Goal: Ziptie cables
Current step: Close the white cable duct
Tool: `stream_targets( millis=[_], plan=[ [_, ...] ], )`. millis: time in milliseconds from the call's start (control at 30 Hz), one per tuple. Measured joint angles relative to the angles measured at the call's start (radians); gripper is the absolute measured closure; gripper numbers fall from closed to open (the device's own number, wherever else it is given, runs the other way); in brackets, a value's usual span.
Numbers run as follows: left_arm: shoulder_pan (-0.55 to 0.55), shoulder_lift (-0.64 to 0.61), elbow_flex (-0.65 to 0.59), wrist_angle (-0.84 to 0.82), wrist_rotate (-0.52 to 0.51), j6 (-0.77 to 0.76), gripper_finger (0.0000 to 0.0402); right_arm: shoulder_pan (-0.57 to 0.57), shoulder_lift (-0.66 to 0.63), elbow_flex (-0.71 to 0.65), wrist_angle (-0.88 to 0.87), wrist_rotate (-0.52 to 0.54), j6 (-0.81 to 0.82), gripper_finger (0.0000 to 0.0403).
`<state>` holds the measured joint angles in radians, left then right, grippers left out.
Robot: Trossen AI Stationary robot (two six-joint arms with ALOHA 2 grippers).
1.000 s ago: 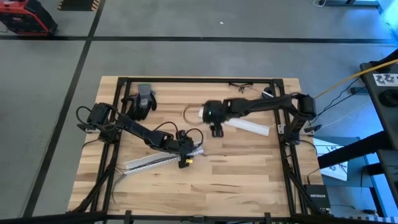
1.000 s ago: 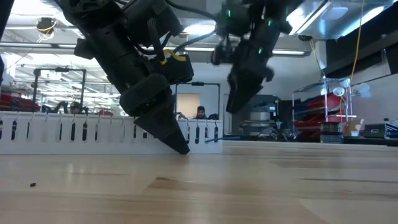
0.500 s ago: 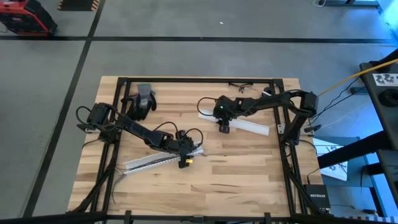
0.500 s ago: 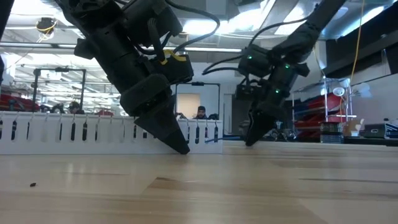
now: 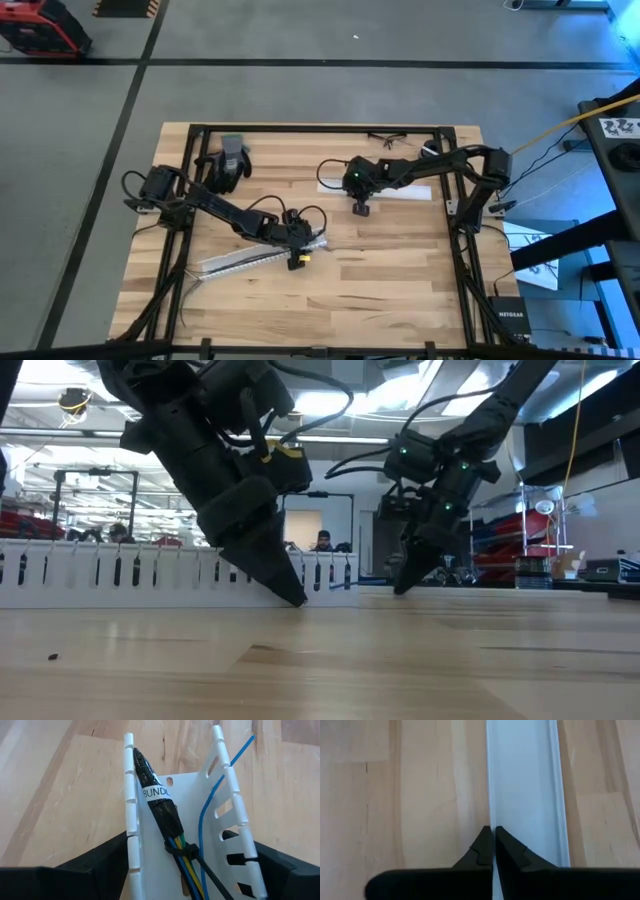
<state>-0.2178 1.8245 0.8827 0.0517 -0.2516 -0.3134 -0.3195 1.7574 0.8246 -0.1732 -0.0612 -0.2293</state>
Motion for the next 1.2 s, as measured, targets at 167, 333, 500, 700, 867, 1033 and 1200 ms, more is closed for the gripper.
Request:
stream_targets(
  millis=[167, 333, 500, 700, 867, 1033, 1200],
  plan=[
    [-0.012, -0.072, 0.031, -0.048, -0.001, 0.029, 0.0104, 0.011, -0.06, -0.006, -0.071, -0.021, -0.008, 0.0401],
    [-0.016, -0.163, 0.051, -0.105, -0.043, 0.119, 0.0104, 0.011, -0.137, 0.045, -0.223, -0.095, -0.009, 0.0402],
    [-0.016, -0.223, 0.054, -0.104, -0.201, 0.37, 0.0104, 0.011, -0.186, 0.114, -0.362, -0.233, -0.015, 0.0402],
    [0.002, -0.218, 0.053, -0.091, -0.346, 0.588, 0.0104, 0.014, -0.228, 0.169, -0.431, -0.427, -0.036, 0.0403],
    [0.027, -0.217, 0.053, -0.02, -0.349, 0.612, 0.0104, 0.037, -0.238, 0.181, -0.43, -0.511, -0.033, 0.0403],
    [0.036, -0.217, 0.053, 0.033, -0.308, 0.658, 0.0104, 0.084, -0.233, 0.181, -0.409, -0.525, -0.027, 0.0403],
    [0.038, -0.217, 0.053, 0.061, -0.261, 0.61, 0.0114, 0.1, -0.233, 0.181, -0.38, -0.526, -0.01, 0.0403]
  ],
)
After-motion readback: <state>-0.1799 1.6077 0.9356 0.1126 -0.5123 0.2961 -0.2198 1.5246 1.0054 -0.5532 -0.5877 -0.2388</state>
